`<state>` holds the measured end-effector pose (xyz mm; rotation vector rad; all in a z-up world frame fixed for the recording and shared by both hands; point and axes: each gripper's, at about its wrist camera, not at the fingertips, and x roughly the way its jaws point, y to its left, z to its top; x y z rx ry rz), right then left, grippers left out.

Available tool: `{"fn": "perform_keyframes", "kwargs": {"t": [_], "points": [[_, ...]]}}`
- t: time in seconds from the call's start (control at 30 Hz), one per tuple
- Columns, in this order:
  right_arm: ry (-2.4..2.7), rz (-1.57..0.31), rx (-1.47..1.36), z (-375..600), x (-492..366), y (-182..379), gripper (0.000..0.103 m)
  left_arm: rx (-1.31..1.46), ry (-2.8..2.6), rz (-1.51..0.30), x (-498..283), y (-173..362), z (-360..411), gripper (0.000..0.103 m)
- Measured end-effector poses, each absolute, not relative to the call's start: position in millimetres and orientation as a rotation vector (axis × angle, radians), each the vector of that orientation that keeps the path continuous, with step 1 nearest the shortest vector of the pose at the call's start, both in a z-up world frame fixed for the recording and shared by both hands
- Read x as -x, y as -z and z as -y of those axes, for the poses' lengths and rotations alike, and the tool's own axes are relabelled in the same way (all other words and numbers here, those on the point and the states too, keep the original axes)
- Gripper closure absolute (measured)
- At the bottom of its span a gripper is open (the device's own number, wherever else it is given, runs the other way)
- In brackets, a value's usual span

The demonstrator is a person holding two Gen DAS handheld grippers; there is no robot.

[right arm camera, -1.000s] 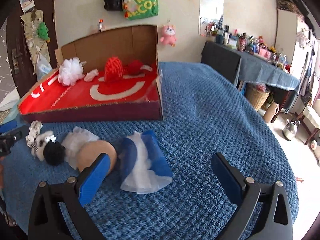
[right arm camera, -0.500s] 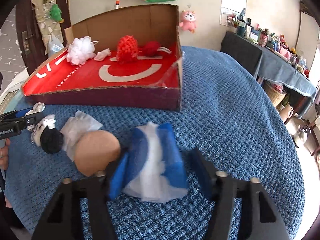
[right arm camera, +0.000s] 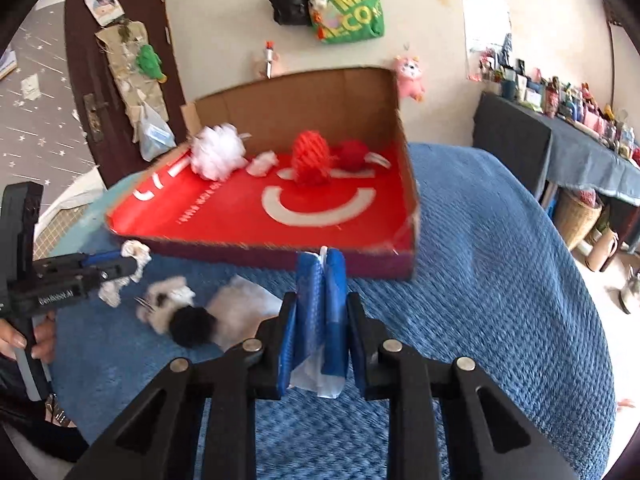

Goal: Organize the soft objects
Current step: 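Carry the knit rope and blue-white cloth over the box and lower them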

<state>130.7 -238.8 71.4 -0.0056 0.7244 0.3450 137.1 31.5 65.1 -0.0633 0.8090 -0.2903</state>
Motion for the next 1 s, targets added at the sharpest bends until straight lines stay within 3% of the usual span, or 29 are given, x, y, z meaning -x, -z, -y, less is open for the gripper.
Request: {"fn": "perform_keyframes", "kwargs": {"t": [0.5, 1.0], "points": [[-0.384, -0.659, 0.052, 214, -144, -94, 0.077, 0.028, 0.31, -0.741, -127, -91, -26, 0.073], [-0.317, -0.758, 0.15, 188, -246, -74, 0.075, -0.058, 0.271, -0.761, -214, -98, -21, 0.073]]}}
